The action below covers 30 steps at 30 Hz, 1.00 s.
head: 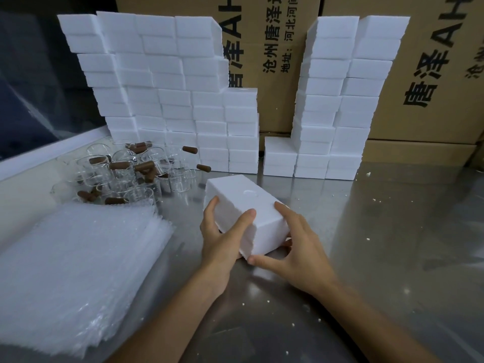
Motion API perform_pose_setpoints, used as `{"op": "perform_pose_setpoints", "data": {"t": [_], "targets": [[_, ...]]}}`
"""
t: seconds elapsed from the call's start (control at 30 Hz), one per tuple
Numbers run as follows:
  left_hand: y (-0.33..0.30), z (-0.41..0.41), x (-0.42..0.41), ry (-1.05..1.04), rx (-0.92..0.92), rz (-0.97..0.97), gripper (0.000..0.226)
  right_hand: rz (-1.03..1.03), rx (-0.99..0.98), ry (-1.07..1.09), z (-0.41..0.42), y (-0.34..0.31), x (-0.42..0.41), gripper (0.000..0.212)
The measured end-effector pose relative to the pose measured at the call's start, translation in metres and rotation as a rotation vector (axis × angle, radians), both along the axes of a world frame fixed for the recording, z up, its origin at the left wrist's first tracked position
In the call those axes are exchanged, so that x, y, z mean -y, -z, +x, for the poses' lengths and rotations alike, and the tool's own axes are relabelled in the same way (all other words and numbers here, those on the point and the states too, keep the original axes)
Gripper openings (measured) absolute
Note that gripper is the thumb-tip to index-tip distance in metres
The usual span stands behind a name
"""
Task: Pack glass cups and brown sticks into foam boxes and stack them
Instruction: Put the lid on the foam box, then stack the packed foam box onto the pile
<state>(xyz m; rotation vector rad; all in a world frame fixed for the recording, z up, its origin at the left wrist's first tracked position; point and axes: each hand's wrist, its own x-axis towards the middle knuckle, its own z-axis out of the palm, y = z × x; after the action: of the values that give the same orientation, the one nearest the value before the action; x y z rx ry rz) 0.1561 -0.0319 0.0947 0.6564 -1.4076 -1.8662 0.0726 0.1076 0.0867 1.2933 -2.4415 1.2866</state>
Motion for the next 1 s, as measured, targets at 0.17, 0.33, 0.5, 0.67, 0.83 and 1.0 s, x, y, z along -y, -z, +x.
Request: {"op": "perform_pose_setpoints", "data": {"t": [0.17,0.33,0.5,0.67,0.83,1.0], "targets": [[-0.007,-0.001,0.0,0.005,-0.035,0.092,0.085,0.067,-0.414,0.041,0.01,-0.006,0.004,0.101],[-0.012,0.004,0.004,0.099,-0.007,0.171,0.089,0.03,-0.696,0.041,0.008,-0.007,0.012,0.078],[-0.002,0.002,0.004,0.103,-0.026,0.133,0.023,0.04,-0.725,0.133,-0.019,-0.009,0.015,0.08],[0.003,-0.003,0.005,0.098,0.032,0.028,0.013,0.112,-0.798,0.274,-0.077,-0.036,0.035,0.082],[0.003,-0.005,0.005,0.124,0.026,0.012,0.017,0.216,-0.763,0.402,-0.131,-0.058,0.073,0.086],[0.003,-0.008,0.004,0.138,0.026,0.028,0.023,0.355,-0.795,0.44,-0.175,-0.065,0.111,0.086]]}}
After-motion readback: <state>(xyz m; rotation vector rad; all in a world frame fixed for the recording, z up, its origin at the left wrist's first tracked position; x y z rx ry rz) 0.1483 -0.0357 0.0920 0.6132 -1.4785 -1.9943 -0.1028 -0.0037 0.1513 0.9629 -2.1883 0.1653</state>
